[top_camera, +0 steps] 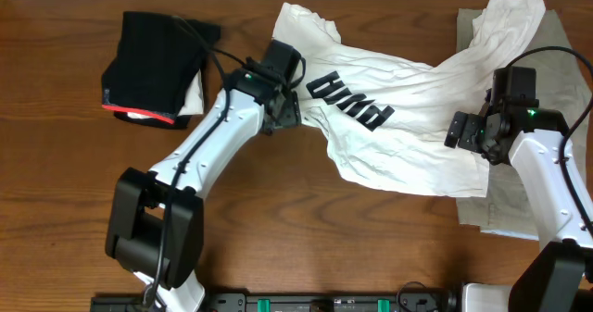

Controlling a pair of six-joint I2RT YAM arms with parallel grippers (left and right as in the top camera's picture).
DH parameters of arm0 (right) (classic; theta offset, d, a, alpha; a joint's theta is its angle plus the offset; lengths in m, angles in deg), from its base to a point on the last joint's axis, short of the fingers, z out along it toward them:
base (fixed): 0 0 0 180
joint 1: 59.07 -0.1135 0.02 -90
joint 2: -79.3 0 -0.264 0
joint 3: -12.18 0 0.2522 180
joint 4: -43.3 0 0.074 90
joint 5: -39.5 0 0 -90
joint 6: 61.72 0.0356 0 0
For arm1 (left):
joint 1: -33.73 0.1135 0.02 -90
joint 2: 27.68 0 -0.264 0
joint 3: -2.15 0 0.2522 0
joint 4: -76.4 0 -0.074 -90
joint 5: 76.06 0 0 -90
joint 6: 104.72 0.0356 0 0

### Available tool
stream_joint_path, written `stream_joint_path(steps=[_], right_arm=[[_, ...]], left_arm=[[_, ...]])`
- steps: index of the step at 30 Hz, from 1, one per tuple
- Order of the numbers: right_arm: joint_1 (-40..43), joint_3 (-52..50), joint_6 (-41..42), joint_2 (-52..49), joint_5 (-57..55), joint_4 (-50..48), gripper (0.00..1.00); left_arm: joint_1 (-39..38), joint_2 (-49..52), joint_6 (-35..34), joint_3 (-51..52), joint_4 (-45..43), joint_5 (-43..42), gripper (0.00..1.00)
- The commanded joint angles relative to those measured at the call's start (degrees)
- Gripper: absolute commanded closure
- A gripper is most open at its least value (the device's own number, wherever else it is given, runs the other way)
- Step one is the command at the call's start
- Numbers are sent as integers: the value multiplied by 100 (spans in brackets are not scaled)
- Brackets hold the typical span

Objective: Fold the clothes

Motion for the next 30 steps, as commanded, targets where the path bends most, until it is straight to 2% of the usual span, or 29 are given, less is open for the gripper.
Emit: stream_joint_path(steps=[1, 8, 14, 18, 30], right_arm=[[72, 31, 68, -22, -50, 0, 1], [70, 31, 68, -22, -13, -4, 1], [70, 31, 68, -22, -13, -4, 1], [70, 31, 68, -22, -13, -4, 1], [70, 31, 68, -22, 7, -4, 1]], left_arm=[[-254, 74, -260, 369, -120, -282, 21], [-859, 168, -374, 975, -960, -380, 21], [-1434, 181, -400, 1099, -1552, -343, 21], [-1602, 190, -697, 1099, -1631, -109, 21], [-1661, 428, -695, 1099, -1869, -79, 21]])
